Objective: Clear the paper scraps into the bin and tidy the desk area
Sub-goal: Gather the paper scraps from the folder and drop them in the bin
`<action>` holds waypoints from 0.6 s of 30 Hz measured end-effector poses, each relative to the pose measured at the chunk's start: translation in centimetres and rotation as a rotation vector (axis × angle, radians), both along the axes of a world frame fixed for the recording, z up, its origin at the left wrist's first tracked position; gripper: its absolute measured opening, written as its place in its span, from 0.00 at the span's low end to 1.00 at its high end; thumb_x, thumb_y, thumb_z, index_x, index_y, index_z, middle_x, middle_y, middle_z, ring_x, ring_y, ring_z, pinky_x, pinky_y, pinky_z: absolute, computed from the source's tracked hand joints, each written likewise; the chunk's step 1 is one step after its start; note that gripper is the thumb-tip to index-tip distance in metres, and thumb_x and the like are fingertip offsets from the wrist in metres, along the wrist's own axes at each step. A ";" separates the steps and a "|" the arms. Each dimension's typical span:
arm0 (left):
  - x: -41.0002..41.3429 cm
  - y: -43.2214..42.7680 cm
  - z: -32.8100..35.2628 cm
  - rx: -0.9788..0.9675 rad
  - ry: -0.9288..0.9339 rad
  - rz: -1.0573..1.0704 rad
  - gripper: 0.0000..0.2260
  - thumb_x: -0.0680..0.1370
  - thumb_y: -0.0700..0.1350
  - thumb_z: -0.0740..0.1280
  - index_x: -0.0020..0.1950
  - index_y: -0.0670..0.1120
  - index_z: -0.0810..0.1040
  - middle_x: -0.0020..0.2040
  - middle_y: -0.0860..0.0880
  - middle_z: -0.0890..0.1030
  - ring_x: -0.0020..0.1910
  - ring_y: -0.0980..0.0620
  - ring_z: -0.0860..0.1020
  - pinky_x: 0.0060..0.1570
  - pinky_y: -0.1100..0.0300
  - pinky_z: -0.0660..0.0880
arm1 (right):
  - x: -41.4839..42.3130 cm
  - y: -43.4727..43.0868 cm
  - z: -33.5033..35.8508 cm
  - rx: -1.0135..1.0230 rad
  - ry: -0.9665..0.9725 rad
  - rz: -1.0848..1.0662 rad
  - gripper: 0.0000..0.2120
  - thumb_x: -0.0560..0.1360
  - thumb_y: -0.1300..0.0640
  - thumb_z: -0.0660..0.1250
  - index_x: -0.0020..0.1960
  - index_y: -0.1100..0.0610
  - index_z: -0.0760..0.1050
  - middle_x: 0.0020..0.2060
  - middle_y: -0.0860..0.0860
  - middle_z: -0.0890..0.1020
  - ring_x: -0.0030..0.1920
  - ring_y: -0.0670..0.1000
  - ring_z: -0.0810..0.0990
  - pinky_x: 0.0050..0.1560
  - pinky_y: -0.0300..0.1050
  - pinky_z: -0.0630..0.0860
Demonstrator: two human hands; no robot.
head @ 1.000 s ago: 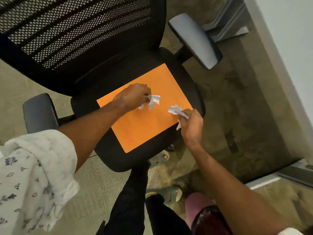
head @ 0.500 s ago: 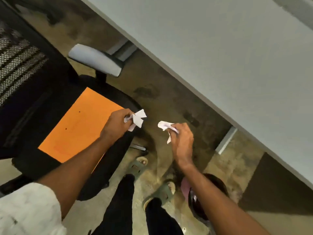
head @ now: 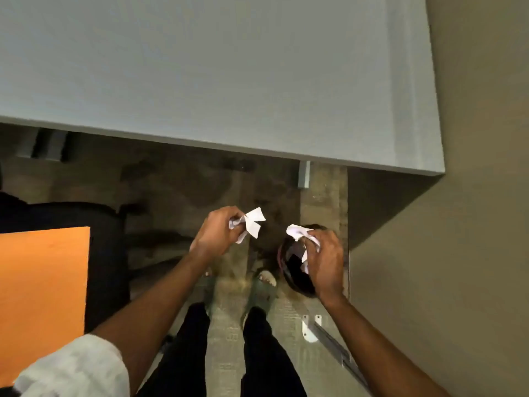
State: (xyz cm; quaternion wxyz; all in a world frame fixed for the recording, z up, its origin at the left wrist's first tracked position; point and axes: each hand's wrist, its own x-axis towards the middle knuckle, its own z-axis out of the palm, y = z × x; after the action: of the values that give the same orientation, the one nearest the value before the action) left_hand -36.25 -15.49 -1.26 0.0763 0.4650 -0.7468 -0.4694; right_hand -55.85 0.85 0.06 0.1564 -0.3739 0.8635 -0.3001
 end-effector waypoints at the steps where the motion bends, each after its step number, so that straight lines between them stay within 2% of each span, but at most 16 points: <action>1: -2.3 0.8 -0.4 0.014 -0.005 -0.044 0.03 0.73 0.41 0.74 0.43 0.47 0.81 0.41 0.51 0.83 0.40 0.53 0.80 0.37 0.59 0.72 | -1.5 1.6 -0.8 0.022 0.001 -0.042 0.05 0.77 0.63 0.69 0.51 0.59 0.82 0.47 0.54 0.82 0.48 0.49 0.79 0.53 0.28 0.67; 3: -5.6 2.3 -0.9 0.029 -0.008 -0.101 0.02 0.73 0.39 0.73 0.44 0.45 0.83 0.41 0.50 0.83 0.39 0.52 0.80 0.36 0.67 0.69 | -3.5 3.9 -2.1 0.061 -0.001 -0.090 0.05 0.77 0.63 0.70 0.51 0.59 0.82 0.49 0.55 0.82 0.50 0.54 0.81 0.54 0.38 0.70; 5: -9.4 4.2 -2.2 0.059 -0.014 -0.175 0.03 0.73 0.37 0.73 0.45 0.45 0.83 0.41 0.50 0.83 0.39 0.52 0.79 0.35 0.72 0.67 | -5.7 6.3 -3.7 0.075 -0.014 -0.177 0.05 0.75 0.64 0.71 0.51 0.60 0.82 0.48 0.56 0.81 0.49 0.55 0.80 0.52 0.37 0.69; 8: -13.5 6.9 -4.7 0.117 -0.067 -0.246 0.04 0.73 0.40 0.73 0.43 0.48 0.83 0.40 0.51 0.83 0.38 0.53 0.79 0.36 0.64 0.70 | -7.7 9.0 -6.4 0.108 -0.019 -0.229 0.05 0.74 0.63 0.72 0.50 0.60 0.82 0.46 0.56 0.80 0.46 0.56 0.79 0.48 0.36 0.67; 11: -16.5 9.1 -7.6 0.148 -0.131 -0.261 0.04 0.73 0.44 0.74 0.45 0.51 0.82 0.40 0.51 0.82 0.38 0.51 0.80 0.35 0.62 0.70 | -8.8 10.8 -9.8 0.148 -0.037 -0.261 0.05 0.75 0.62 0.71 0.51 0.59 0.81 0.46 0.56 0.80 0.47 0.55 0.79 0.47 0.35 0.64; 13: -18.4 10.0 -10.0 0.154 -0.188 -0.290 0.05 0.72 0.47 0.74 0.47 0.53 0.82 0.42 0.49 0.83 0.40 0.47 0.81 0.39 0.59 0.75 | -9.2 11.4 -12.2 0.155 -0.037 -0.262 0.05 0.76 0.61 0.70 0.52 0.59 0.81 0.47 0.56 0.81 0.47 0.55 0.78 0.47 0.36 0.63; 16: -20.0 10.8 -13.5 0.160 -0.221 -0.331 0.07 0.71 0.47 0.73 0.48 0.51 0.82 0.44 0.45 0.84 0.44 0.43 0.83 0.43 0.53 0.80 | -9.3 12.0 -15.7 0.175 -0.049 -0.262 0.05 0.76 0.61 0.70 0.52 0.60 0.81 0.47 0.56 0.81 0.48 0.55 0.78 0.47 0.37 0.65; 18: -20.6 11.5 -15.6 0.172 -0.256 -0.323 0.09 0.70 0.47 0.75 0.49 0.51 0.83 0.46 0.45 0.85 0.47 0.44 0.83 0.45 0.53 0.80 | -9.2 12.4 -18.1 0.204 -0.067 -0.283 0.06 0.76 0.61 0.69 0.52 0.60 0.81 0.49 0.56 0.82 0.50 0.55 0.78 0.49 0.41 0.68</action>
State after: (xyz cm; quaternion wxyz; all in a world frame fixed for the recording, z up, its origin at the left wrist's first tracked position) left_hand -56.83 -3.97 -16.89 -0.1353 0.3998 -0.7725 -0.4744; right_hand -65.05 13.28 -18.08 0.1784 -0.2206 0.9278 -0.2424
